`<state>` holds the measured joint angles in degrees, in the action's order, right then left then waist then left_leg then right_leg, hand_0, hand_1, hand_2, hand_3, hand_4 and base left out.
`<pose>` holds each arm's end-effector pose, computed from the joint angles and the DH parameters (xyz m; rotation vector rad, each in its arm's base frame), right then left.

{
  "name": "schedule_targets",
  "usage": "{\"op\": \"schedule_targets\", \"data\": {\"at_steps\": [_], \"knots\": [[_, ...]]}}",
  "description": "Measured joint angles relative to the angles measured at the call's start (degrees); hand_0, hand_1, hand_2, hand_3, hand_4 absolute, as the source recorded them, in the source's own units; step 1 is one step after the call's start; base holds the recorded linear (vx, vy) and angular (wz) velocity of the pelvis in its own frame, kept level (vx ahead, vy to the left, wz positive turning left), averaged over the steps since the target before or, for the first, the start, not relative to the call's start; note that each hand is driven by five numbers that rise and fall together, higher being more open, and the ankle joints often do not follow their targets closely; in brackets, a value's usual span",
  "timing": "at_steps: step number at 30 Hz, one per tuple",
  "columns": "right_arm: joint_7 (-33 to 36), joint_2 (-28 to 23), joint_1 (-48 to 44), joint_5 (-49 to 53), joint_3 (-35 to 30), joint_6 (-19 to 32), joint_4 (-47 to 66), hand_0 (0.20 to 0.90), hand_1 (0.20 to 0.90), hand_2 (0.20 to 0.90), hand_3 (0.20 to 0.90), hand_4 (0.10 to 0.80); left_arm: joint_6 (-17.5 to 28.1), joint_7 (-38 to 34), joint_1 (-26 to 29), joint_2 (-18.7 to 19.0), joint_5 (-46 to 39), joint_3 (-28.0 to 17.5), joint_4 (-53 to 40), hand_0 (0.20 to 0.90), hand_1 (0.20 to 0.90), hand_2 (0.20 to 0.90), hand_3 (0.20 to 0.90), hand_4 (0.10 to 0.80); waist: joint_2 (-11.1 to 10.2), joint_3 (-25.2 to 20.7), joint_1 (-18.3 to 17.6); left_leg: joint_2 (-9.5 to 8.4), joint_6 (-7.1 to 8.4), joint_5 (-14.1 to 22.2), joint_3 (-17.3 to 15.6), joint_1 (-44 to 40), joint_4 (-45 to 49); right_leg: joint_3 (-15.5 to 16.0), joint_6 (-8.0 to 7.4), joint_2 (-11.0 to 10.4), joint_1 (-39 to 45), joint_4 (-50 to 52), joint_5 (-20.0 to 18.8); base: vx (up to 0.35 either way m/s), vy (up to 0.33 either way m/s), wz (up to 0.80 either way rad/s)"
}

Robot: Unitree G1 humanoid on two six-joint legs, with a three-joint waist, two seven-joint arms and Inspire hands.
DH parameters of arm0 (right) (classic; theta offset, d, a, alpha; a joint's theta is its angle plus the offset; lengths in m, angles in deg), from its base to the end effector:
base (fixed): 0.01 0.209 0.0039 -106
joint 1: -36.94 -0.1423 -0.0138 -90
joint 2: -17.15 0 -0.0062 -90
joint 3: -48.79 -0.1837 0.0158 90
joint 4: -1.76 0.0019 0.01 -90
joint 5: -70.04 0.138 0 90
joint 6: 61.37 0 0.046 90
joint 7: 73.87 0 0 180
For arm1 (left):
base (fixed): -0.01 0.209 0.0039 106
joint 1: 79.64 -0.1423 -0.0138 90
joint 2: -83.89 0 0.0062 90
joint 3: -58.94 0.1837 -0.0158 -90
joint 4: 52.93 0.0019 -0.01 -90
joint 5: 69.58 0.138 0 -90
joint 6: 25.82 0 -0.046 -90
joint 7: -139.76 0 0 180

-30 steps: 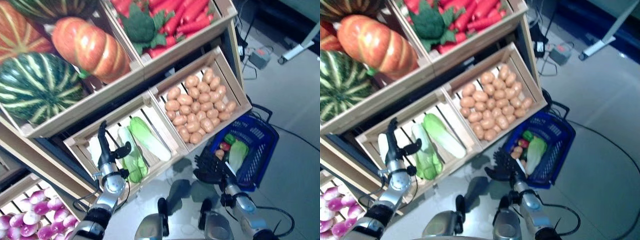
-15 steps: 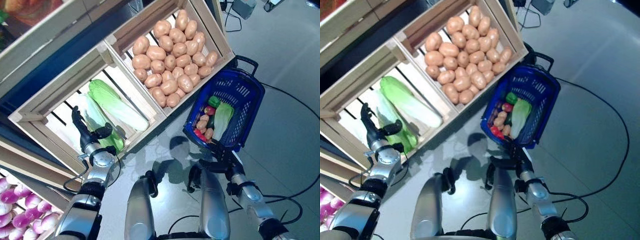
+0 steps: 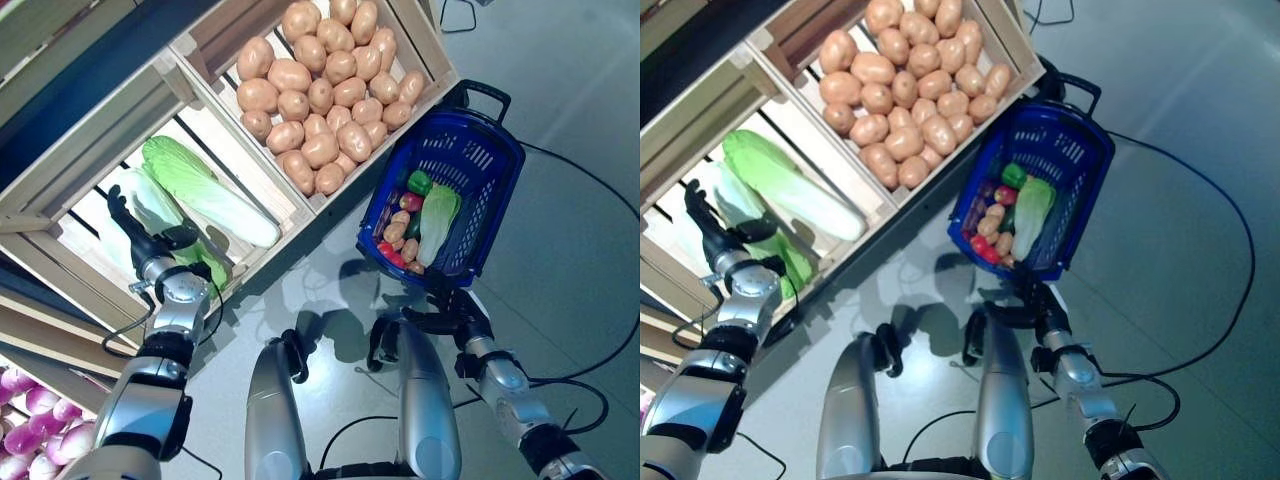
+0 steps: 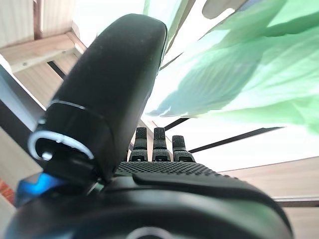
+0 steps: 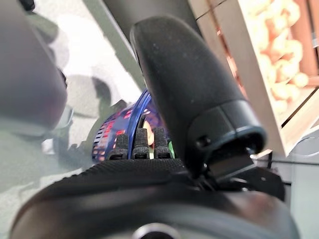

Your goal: Put vegetables into the basket

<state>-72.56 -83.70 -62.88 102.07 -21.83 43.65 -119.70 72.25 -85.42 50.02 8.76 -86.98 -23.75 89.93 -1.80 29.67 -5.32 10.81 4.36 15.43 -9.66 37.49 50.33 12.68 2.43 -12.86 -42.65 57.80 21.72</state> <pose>0.2164 -0.2192 -0.0021 -0.0156 0.2082 0.0436 0.3134 0.2632 0.0967 0.2732 -0.0392 0.9315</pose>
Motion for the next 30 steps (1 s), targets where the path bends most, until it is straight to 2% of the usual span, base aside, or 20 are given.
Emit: {"op": "schedule_targets", "data": {"at_steps": [5, 12, 24, 30], "knots": [[0.0, -0.7, -1.3, 0.1, 0.2, -0.1, 0.0, 0.900, 0.900, 0.900, 0.900, 0.800, -0.5, 0.0, 4.3, 1.5, -4.9, 0.1, 2.2, 0.900, 0.900, 0.900, 0.900, 0.800, -0.2, 0.3, -0.2, 0.17, -0.16, 0.6, 0.1, 1.6, 1.1, 0.0, 0.31, -0.1, -1.3, 0.6, -0.2, 0.027, 0.070, 0.00], [0.5, -1.9, -3.0, 0.6, 0.6, -0.8, -0.3, 0.900, 0.900, 0.900, 0.900, 0.800, -3.5, 0.3, 10.1, 4.9, -10.2, 0.2, 6.3, 0.900, 0.900, 0.900, 0.900, 0.800, -0.3, 0.4, -0.3, 0.17, -0.46, 0.9, 0.2, 4.0, 2.0, -0.1, -0.02, -0.1, -3.3, 0.7, -0.4, 0.022, 0.087, 0.01], [1.2, -4.1, -3.5, 2.3, 1.6, -0.9, 0.3, 0.900, 0.900, 0.900, 0.900, 0.800, -6.5, -0.5, 14.9, 6.3, -17.5, 1.3, 6.6, 0.900, 0.900, 0.900, 0.900, 0.800, -0.4, 0.4, -1.6, 0.67, -1.58, 2.3, 0.7, 12.0, 7.0, -1.0, -0.35, -0.3, -10.8, 3.7, -0.6, 0.014, 0.045, -0.01], [1.2, -6.8, -3.3, 2.4, 1.5, -0.9, 0.7, 0.900, 0.900, 0.900, 0.900, 0.800, -7.0, -0.6, 15.7, 9.6, -19.4, 1.4, 6.7, 0.900, 0.900, 0.900, 0.900, 0.800, -0.5, 0.4, -1.9, 1.26, -1.46, 2.2, 0.3, 15.4, 8.7, -1.7, -0.41, 0.2, -14.8, 5.4, -0.7, -0.009, 0.025, -0.07]]}}
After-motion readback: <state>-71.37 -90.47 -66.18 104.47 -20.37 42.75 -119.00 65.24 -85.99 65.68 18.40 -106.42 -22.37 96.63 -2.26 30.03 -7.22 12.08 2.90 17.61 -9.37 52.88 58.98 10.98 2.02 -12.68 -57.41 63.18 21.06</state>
